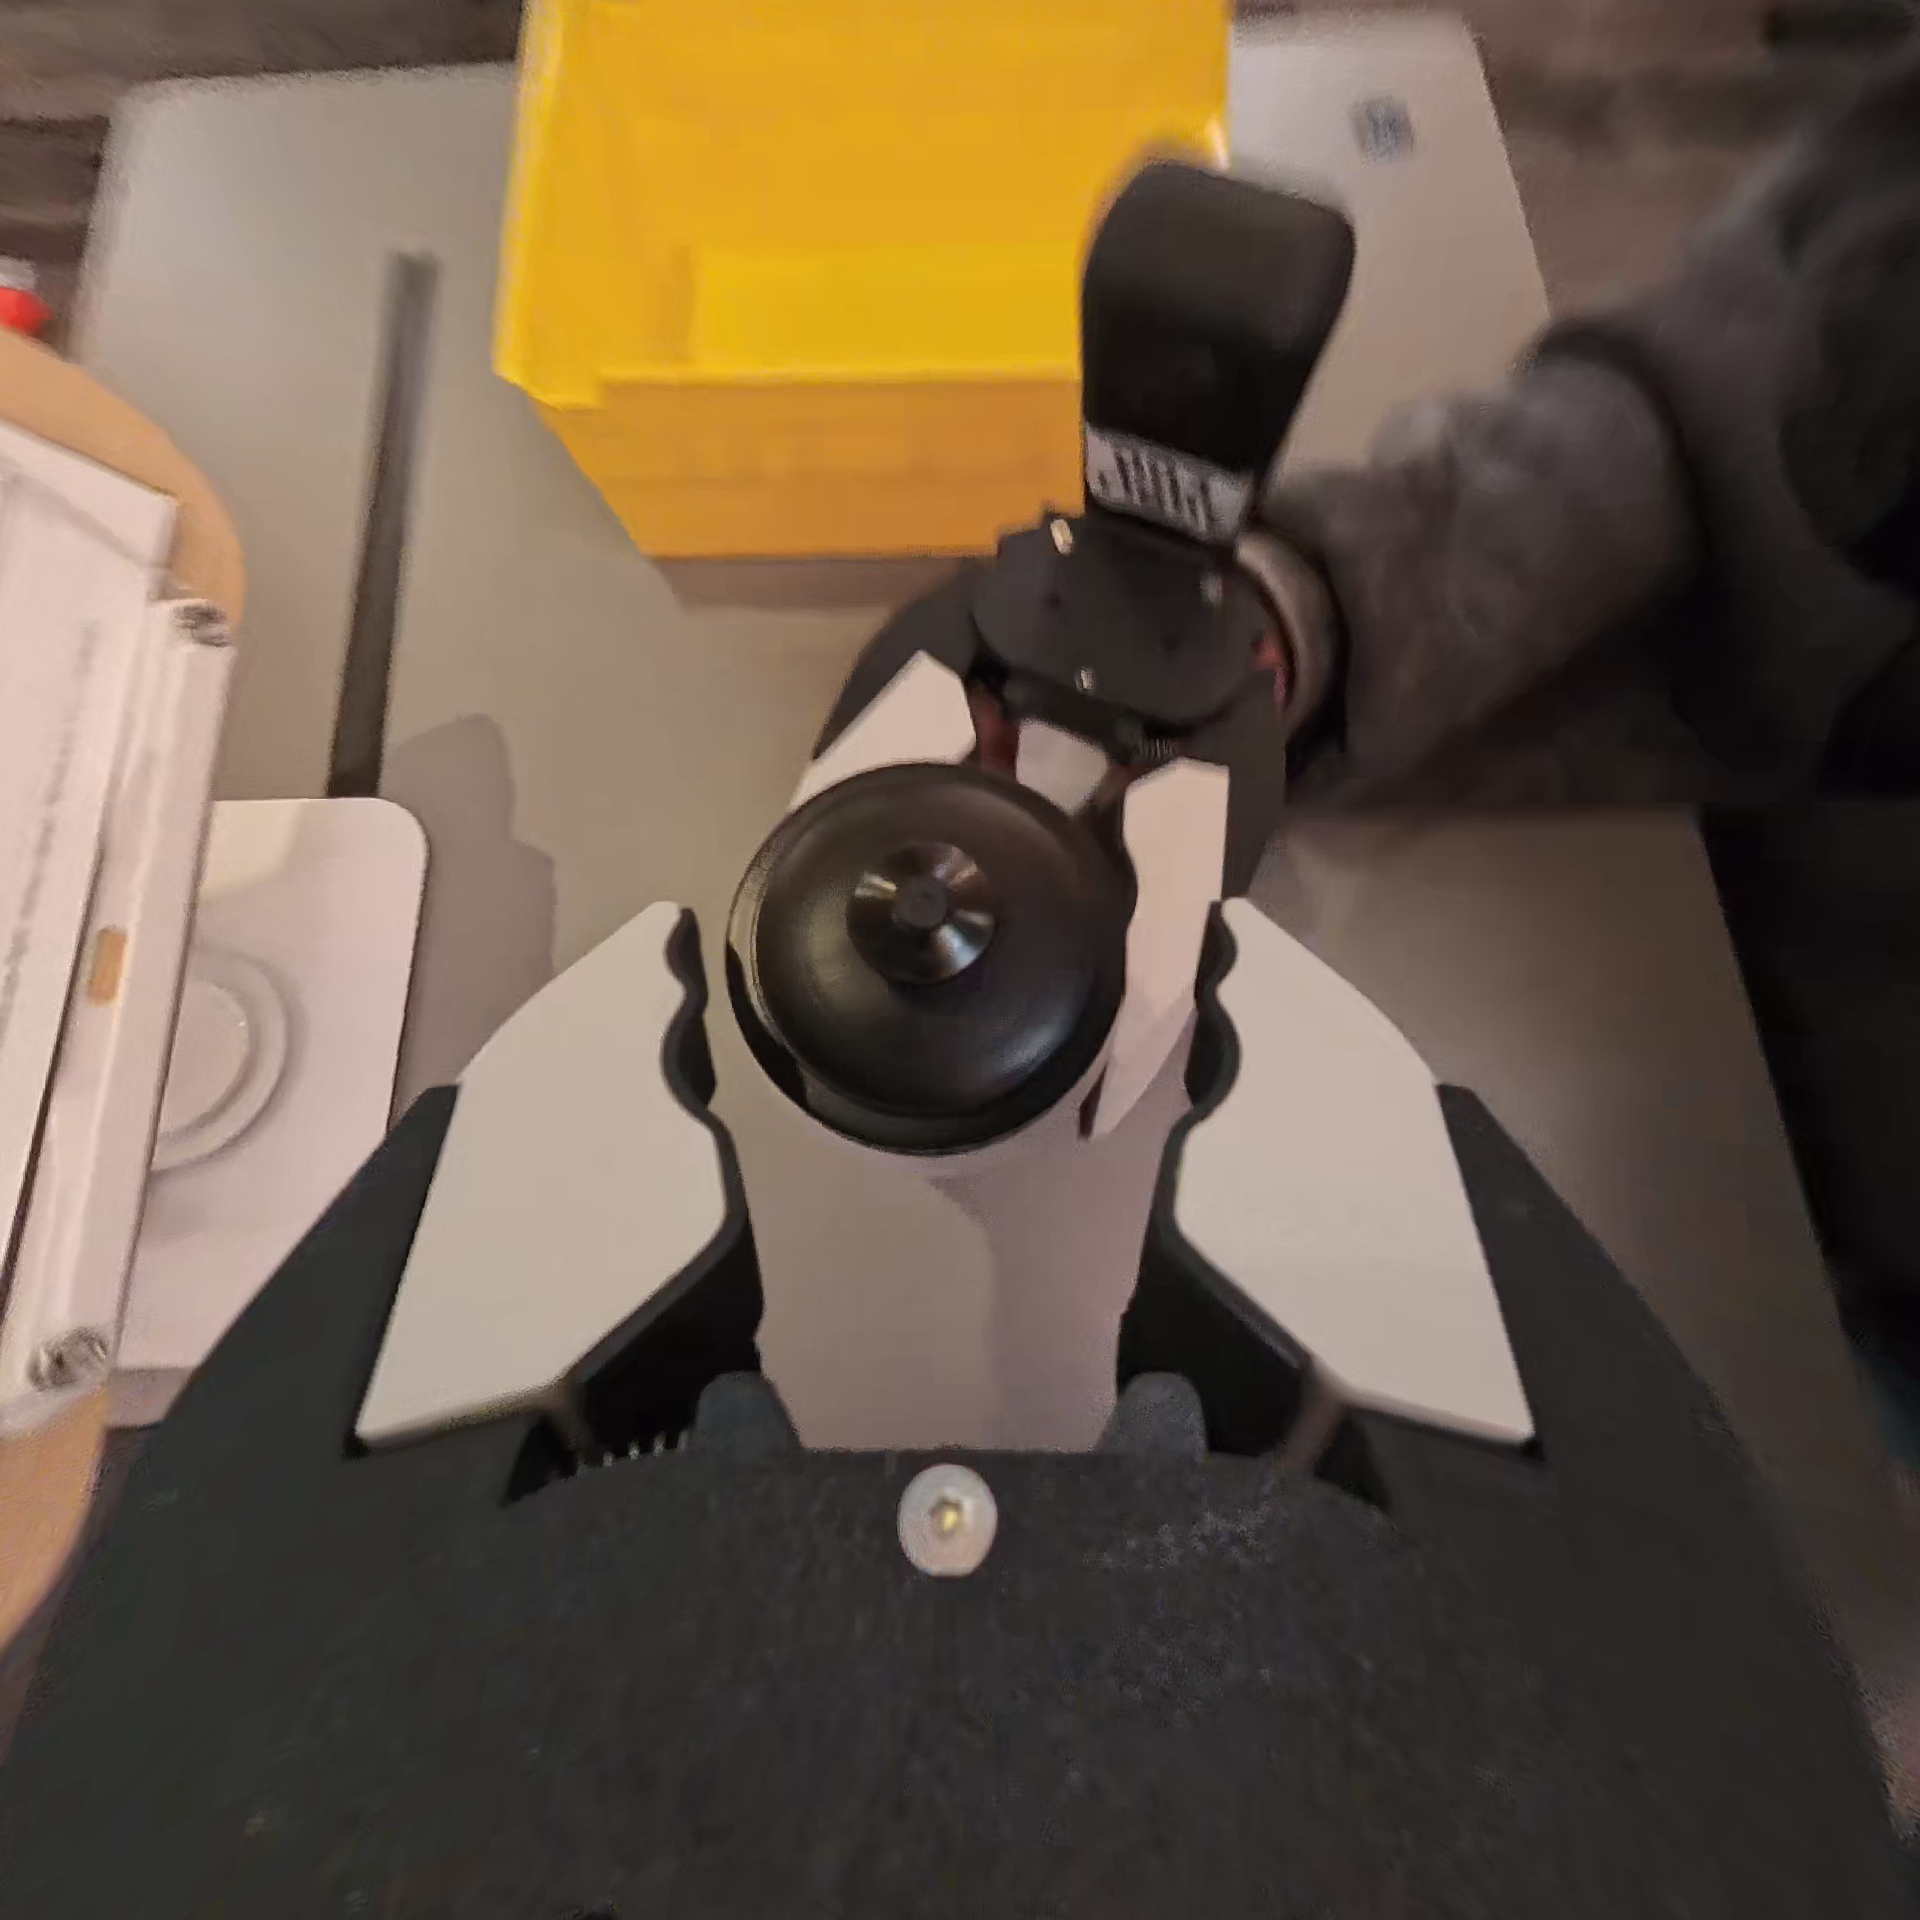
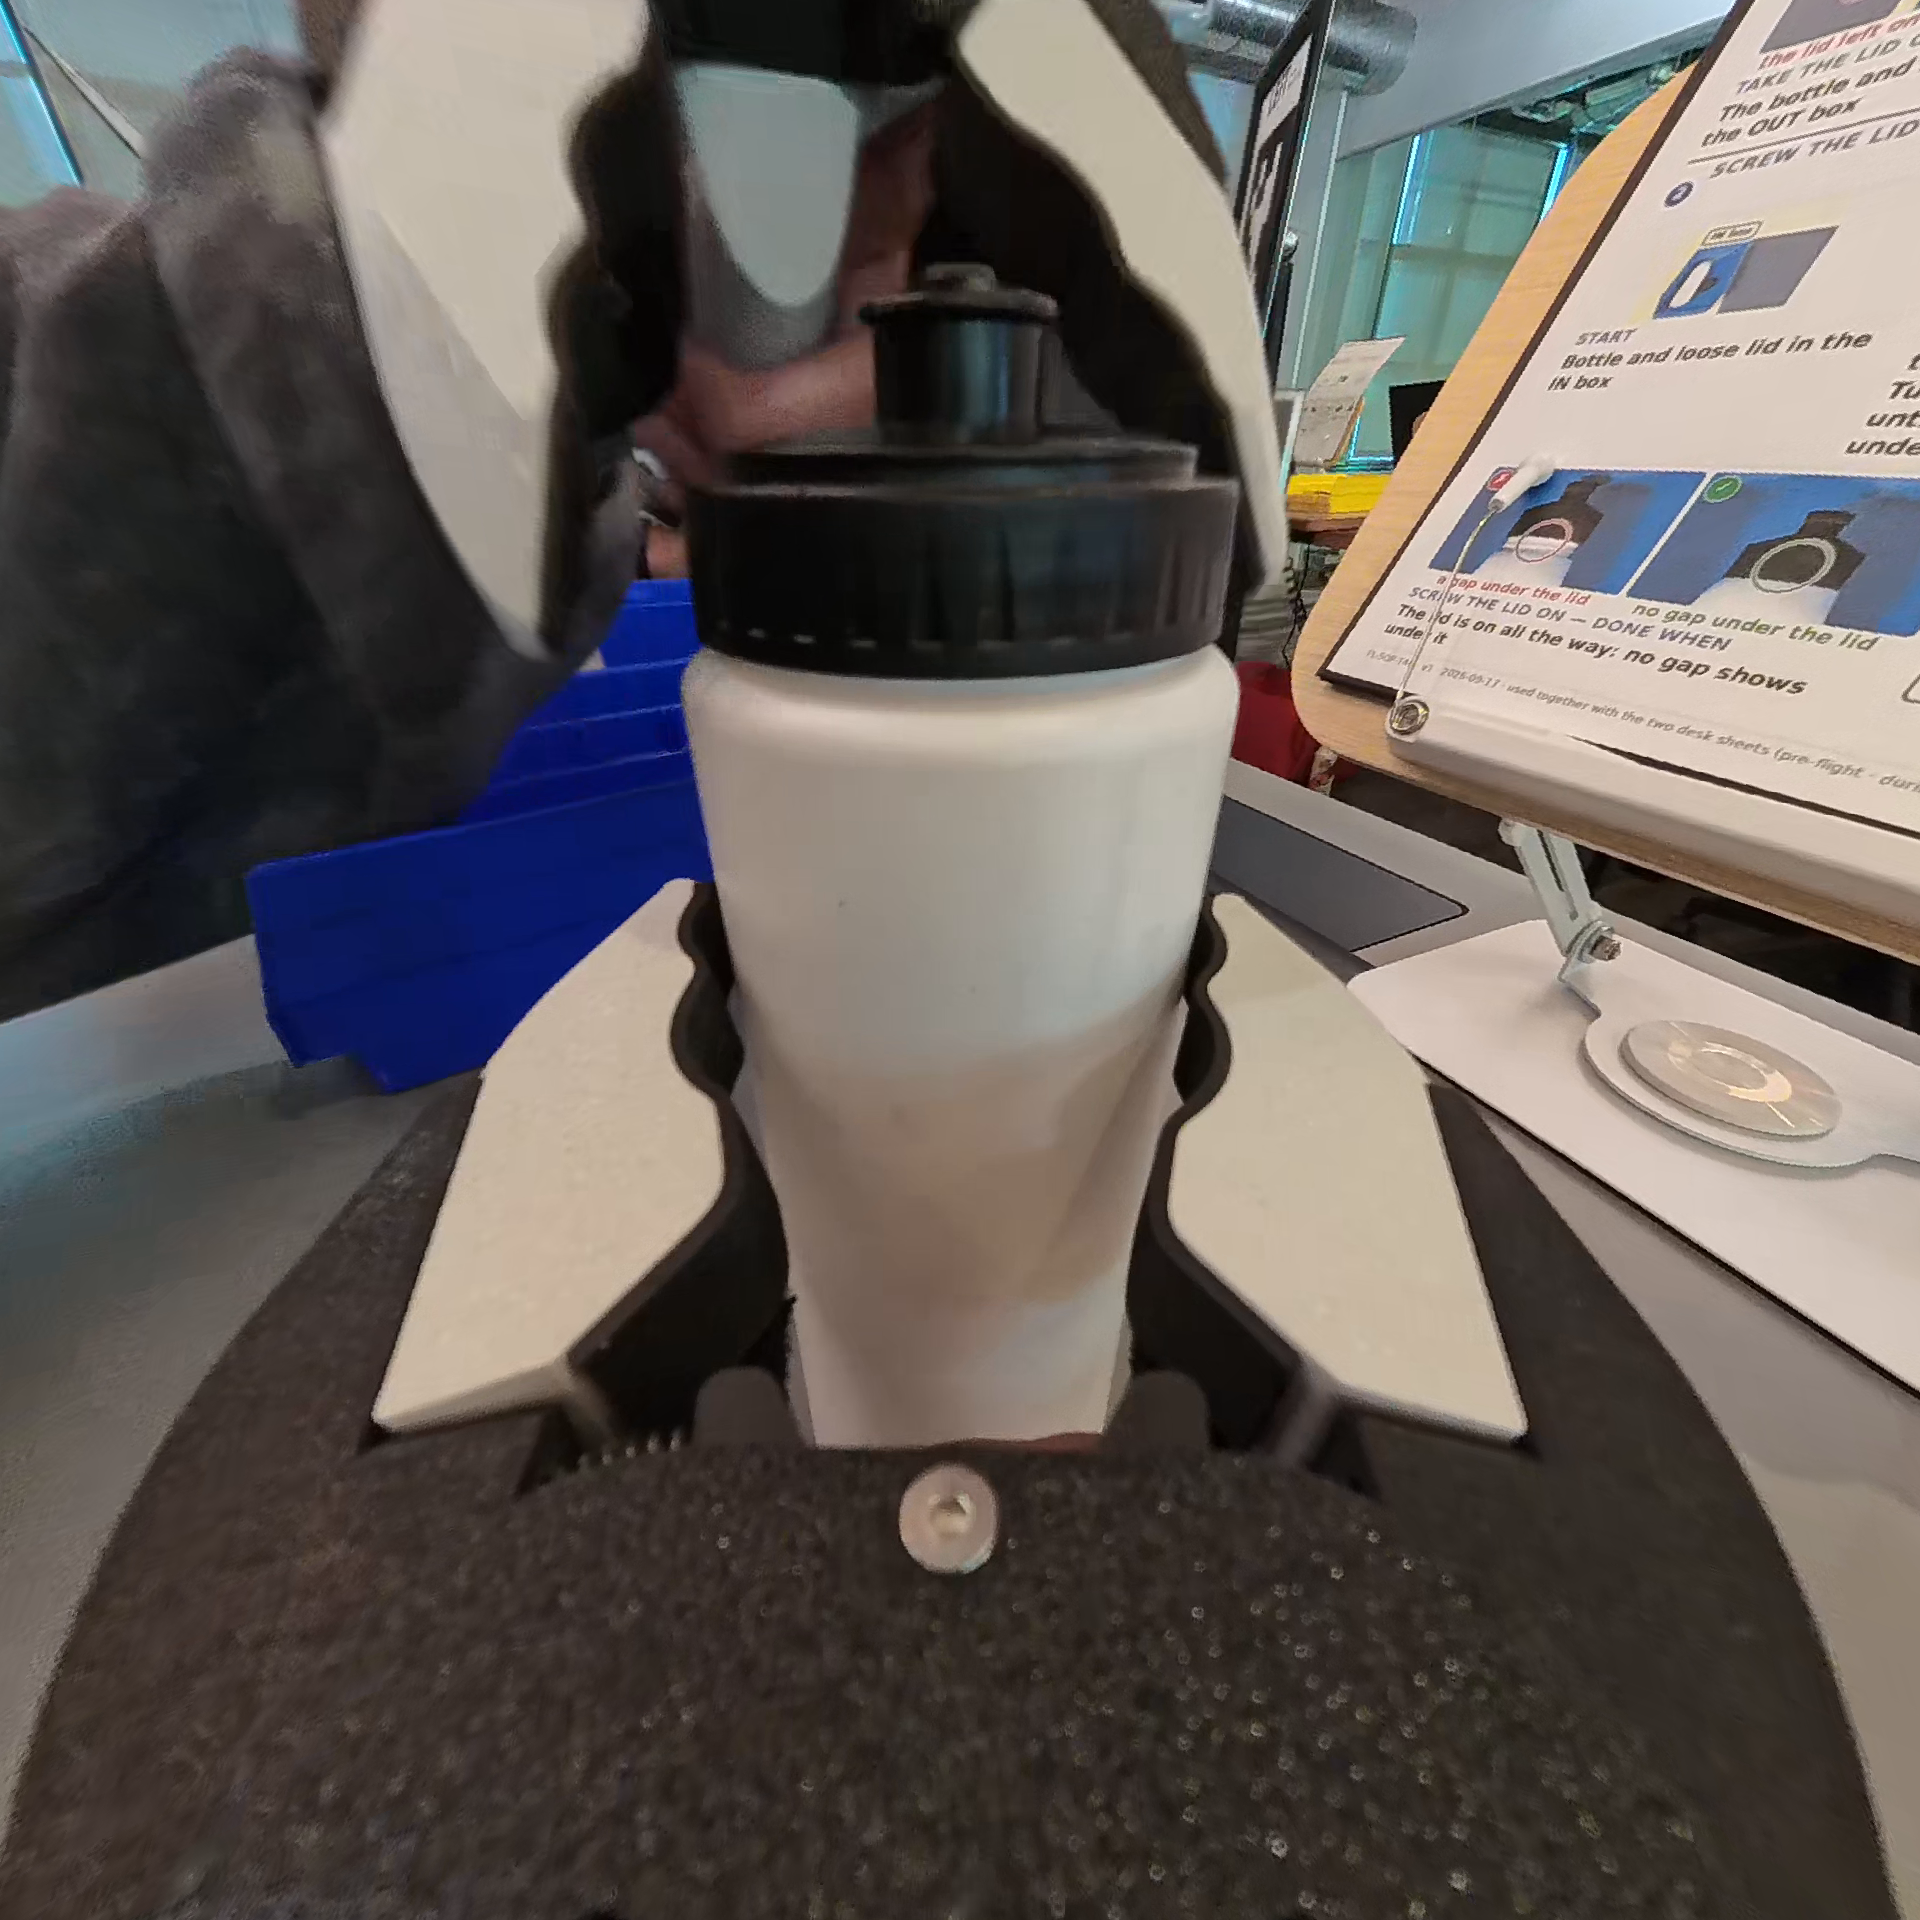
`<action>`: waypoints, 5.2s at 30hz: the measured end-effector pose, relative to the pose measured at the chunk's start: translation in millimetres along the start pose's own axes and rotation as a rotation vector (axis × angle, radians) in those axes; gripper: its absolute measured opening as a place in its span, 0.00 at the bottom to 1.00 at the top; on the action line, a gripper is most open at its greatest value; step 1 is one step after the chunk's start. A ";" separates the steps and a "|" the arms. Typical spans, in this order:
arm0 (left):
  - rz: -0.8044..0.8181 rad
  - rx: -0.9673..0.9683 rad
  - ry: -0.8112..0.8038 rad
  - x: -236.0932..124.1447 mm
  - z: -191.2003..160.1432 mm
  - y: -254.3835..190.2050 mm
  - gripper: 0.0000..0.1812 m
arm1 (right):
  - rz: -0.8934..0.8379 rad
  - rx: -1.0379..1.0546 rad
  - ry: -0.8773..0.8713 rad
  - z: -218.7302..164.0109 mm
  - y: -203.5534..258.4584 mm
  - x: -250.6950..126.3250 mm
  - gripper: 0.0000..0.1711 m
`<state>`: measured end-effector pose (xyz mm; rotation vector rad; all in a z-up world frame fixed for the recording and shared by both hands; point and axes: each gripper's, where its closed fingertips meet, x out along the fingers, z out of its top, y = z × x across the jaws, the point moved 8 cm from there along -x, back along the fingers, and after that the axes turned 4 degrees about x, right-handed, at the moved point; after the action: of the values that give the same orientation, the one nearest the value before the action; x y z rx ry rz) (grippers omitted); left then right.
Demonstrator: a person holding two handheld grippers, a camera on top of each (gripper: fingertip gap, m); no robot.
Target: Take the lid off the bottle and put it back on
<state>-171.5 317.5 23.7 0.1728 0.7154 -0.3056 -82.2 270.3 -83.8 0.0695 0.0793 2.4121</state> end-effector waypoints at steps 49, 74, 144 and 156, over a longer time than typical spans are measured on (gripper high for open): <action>0.617 -0.570 -0.198 8.9 -16.1 -24.8 0.43 | -0.015 -0.025 0.046 0.6 2.8 9.2 0.48; 0.699 -0.582 -0.478 -38.9 -14.6 -78.3 0.54 | -0.006 -0.040 0.038 0.1 6.2 5.5 0.47; 0.958 -0.604 -0.270 50.0 -113.0 -234.6 0.47 | -0.832 1.021 1.155 -16.3 -158.5 -218.1 0.47; 0.987 -0.638 -0.308 26.9 -120.8 -240.9 0.50 | -0.818 0.752 0.928 59.0 -157.3 -210.1 0.47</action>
<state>-307.0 116.1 -96.5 -0.1385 0.3272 0.8221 182.9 250.0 -43.0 -0.6170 1.1744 1.3191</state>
